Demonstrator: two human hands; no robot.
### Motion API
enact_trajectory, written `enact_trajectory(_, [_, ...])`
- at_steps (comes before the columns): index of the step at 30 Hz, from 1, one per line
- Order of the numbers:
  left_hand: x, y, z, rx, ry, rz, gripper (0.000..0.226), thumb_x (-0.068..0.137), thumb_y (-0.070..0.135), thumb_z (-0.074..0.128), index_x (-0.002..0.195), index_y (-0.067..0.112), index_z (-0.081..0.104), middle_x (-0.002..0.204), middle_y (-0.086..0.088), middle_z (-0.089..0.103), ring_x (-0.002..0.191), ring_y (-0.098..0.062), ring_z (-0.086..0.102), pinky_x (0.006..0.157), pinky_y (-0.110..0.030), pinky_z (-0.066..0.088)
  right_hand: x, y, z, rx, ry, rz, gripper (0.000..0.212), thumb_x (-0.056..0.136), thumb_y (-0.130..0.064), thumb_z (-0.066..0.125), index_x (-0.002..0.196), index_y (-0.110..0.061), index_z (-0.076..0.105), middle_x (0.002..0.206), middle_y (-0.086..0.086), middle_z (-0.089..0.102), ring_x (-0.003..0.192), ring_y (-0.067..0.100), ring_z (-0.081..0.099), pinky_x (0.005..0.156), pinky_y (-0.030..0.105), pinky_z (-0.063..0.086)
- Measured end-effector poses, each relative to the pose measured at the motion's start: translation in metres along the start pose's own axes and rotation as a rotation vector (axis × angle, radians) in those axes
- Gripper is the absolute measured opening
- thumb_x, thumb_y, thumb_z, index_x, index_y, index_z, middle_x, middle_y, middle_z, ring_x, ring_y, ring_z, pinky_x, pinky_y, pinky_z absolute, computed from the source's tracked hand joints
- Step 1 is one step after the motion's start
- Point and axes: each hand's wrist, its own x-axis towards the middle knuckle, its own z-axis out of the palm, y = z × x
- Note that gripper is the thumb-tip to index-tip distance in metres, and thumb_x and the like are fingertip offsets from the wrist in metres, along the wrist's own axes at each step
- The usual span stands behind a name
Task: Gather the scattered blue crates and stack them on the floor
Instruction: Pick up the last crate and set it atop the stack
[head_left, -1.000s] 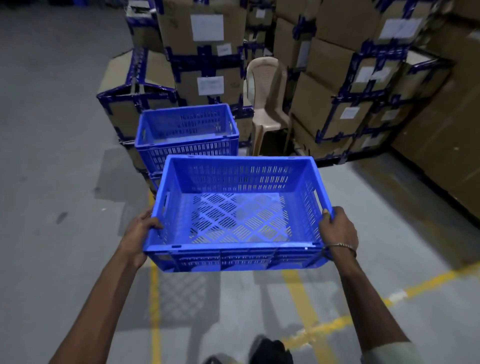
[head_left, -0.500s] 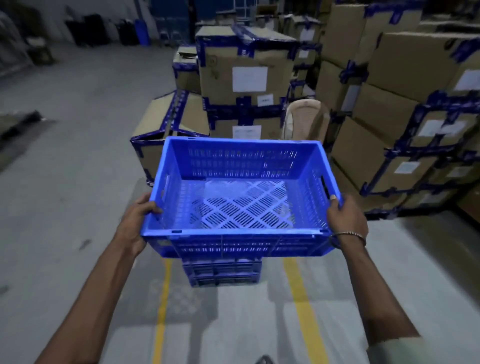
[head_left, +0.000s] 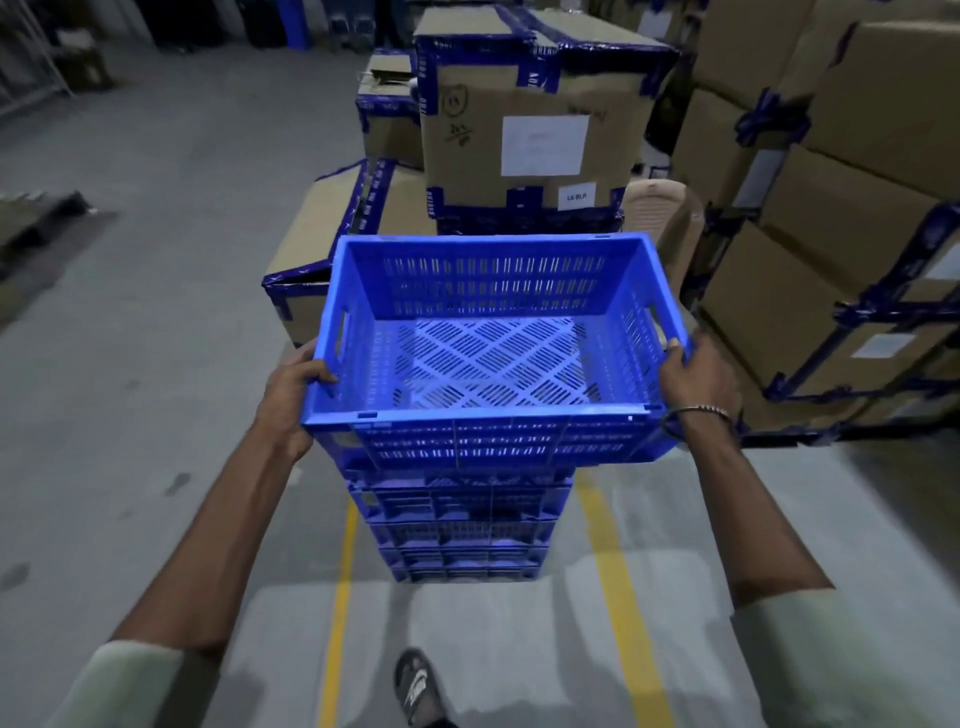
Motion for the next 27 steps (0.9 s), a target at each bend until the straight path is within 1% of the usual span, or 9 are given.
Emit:
enact_trajectory(2, [0.022, 0.001, -0.005, -0.014, -0.007, -0.022, 0.061, 0.073, -0.001, 0.050, 0.127, 0.019, 0.070, 0.126, -0.016, 0.070, 0.100, -0.035, 0.068, 0.078, -0.046, 0.058, 0.008, -0.012, 0.012, -0.017, -0.007, 0.012, 0.035, 0.099, -0.040, 0.045, 0.115, -0.011, 0.056, 0.112, 0.024, 0.066, 0.102, 0.046, 0.062, 0.075, 0.043, 0.045])
enact_trajectory(5, [0.056, 0.005, -0.010, -0.008, -0.047, -0.055, 0.070, 0.069, -0.001, 0.051, 0.135, 0.016, 0.066, 0.141, -0.026, 0.062, 0.107, -0.040, 0.065, 0.086, -0.051, 0.057, 0.022, -0.029, 0.030, -0.031, -0.019, 0.039, 0.037, 0.098, -0.041, 0.046, 0.121, -0.013, 0.056, 0.116, 0.025, 0.066, 0.105, 0.046, 0.062, 0.080, 0.046, 0.047])
enact_trajectory(7, [0.075, 0.003, -0.014, 0.002, -0.056, -0.083, 0.069, 0.070, -0.002, 0.050, 0.135, 0.015, 0.066, 0.141, -0.026, 0.062, 0.107, -0.041, 0.065, 0.086, -0.054, 0.056, 0.028, -0.037, 0.042, -0.062, -0.031, 0.055, 0.039, 0.099, -0.040, 0.047, 0.122, -0.011, 0.056, 0.119, 0.027, 0.064, 0.109, 0.047, 0.060, 0.085, 0.047, 0.047])
enact_trajectory(10, [0.096, -0.002, -0.022, 0.020, -0.035, -0.137, 0.072, 0.068, 0.001, 0.054, 0.137, 0.021, 0.067, 0.143, -0.022, 0.063, 0.116, -0.047, 0.064, 0.098, -0.068, 0.050, 0.033, -0.044, 0.060, -0.122, -0.067, 0.093, 0.039, 0.099, -0.039, 0.046, 0.119, -0.007, 0.057, 0.120, 0.029, 0.063, 0.112, 0.048, 0.058, 0.086, 0.047, 0.046])
enact_trajectory(12, [0.106, -0.003, -0.028, 0.030, -0.050, -0.157, 0.076, 0.065, 0.004, 0.058, 0.138, 0.020, 0.066, 0.143, -0.021, 0.063, 0.122, -0.051, 0.061, 0.101, -0.071, 0.046, 0.037, -0.045, 0.069, -0.134, -0.081, 0.109, 0.040, 0.098, -0.040, 0.045, 0.116, -0.007, 0.059, 0.120, 0.029, 0.063, 0.111, 0.048, 0.059, 0.086, 0.046, 0.047])
enact_trajectory(15, [0.116, 0.002, -0.030, 0.017, -0.050, -0.179, 0.074, 0.064, 0.005, 0.060, 0.137, 0.021, 0.067, 0.143, -0.021, 0.063, 0.115, -0.048, 0.064, 0.101, -0.074, 0.044, 0.044, -0.049, 0.077, -0.158, -0.097, 0.101, 0.040, 0.099, -0.039, 0.044, 0.116, -0.006, 0.059, 0.119, 0.030, 0.064, 0.110, 0.048, 0.060, 0.087, 0.047, 0.047])
enact_trajectory(20, [0.122, 0.008, -0.032, -0.030, -0.026, -0.183, 0.075, 0.065, 0.003, 0.057, 0.137, 0.019, 0.066, 0.144, -0.023, 0.062, 0.111, -0.046, 0.064, 0.100, -0.070, 0.046, 0.048, -0.062, 0.082, -0.180, -0.109, 0.078, 0.039, 0.100, -0.038, 0.041, 0.124, -0.009, 0.053, 0.120, 0.031, 0.062, 0.111, 0.050, 0.059, 0.090, 0.051, 0.047])
enact_trajectory(24, [0.124, 0.007, -0.037, -0.016, 0.001, -0.196, 0.075, 0.064, 0.002, 0.055, 0.136, 0.019, 0.067, 0.144, -0.022, 0.062, 0.110, -0.043, 0.064, 0.100, -0.065, 0.048, 0.051, -0.074, 0.090, -0.196, -0.160, 0.061, 0.036, 0.102, -0.036, 0.039, 0.121, -0.008, 0.050, 0.119, 0.031, 0.062, 0.109, 0.051, 0.059, 0.087, 0.050, 0.047])
enact_trajectory(27, [0.122, 0.010, -0.037, -0.009, 0.015, -0.186, 0.073, 0.069, 0.000, 0.050, 0.137, 0.019, 0.066, 0.136, -0.016, 0.069, 0.103, -0.039, 0.068, 0.088, -0.054, 0.057, 0.053, -0.079, 0.092, -0.200, -0.204, 0.056, 0.035, 0.101, -0.035, 0.039, 0.122, -0.009, 0.050, 0.121, 0.030, 0.061, 0.111, 0.050, 0.059, 0.088, 0.049, 0.046])
